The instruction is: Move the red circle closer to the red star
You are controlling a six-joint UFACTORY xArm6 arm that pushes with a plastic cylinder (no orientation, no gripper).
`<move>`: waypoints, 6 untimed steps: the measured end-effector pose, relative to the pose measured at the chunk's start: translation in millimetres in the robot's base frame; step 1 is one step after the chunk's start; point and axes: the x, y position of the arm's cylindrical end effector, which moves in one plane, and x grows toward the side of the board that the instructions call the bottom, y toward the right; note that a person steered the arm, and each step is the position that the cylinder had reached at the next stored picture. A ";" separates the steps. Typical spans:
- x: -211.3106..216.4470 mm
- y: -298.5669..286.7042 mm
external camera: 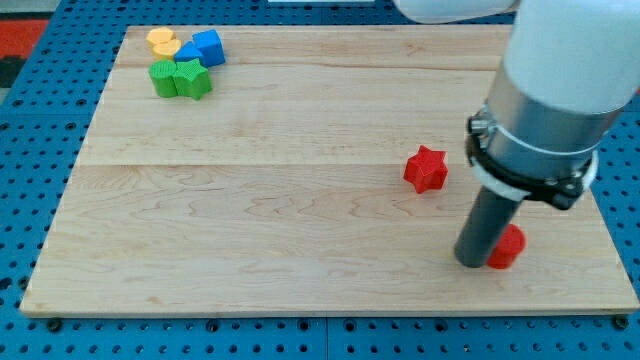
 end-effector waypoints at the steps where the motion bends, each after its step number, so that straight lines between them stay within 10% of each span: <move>1: 22.5 4.1; 3: 14.7 91.4; 6: 1.1 2.5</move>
